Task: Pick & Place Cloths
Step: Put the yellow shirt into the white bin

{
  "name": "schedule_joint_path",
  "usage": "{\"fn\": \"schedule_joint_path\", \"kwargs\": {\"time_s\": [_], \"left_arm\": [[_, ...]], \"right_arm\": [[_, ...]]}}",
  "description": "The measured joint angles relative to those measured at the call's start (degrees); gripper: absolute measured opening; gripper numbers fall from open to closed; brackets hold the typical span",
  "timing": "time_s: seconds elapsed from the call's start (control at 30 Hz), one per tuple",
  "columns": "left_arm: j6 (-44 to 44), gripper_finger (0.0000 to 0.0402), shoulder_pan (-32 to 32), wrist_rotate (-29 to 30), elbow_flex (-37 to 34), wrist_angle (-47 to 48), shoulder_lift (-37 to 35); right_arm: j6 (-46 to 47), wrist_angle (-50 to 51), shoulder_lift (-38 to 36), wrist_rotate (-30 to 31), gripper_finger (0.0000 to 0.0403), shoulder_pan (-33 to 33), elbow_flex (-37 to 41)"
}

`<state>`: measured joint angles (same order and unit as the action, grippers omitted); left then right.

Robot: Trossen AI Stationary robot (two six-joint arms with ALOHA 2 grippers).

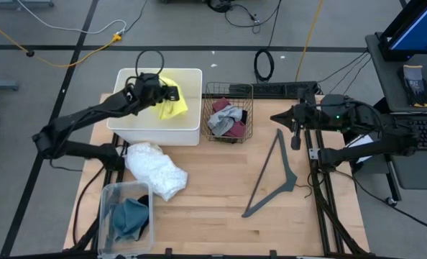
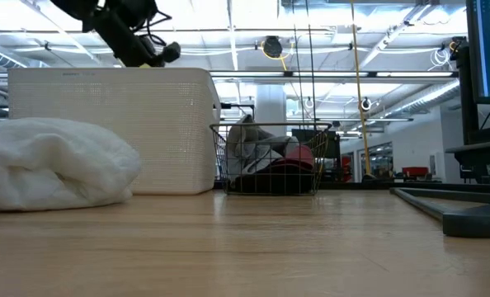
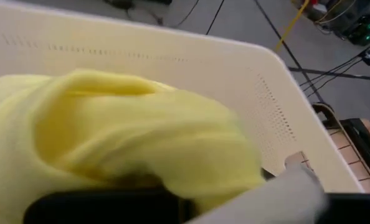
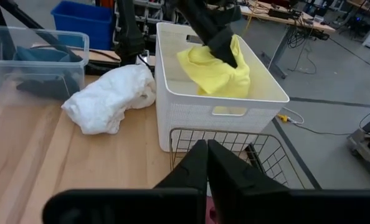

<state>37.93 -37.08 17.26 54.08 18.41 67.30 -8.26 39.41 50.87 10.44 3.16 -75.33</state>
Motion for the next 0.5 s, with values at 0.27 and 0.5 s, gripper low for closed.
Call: {"fn": "schedule_joint_path", "kwargs": {"time_s": [0.27,0.5], "left_arm": [[3.2,0.0041,-2.6,-3.9,1.1,2.7,4.2],[1.6,0.0041,-4.1,-4.0,10.9,17.3,11.4]], "right_arm": [[-0.6,0.2,0.0,0.0,0.0001,0.0,0.0],[-0.7,0.3,0.0,0.2,0.0001,0.0,0.0]]}}
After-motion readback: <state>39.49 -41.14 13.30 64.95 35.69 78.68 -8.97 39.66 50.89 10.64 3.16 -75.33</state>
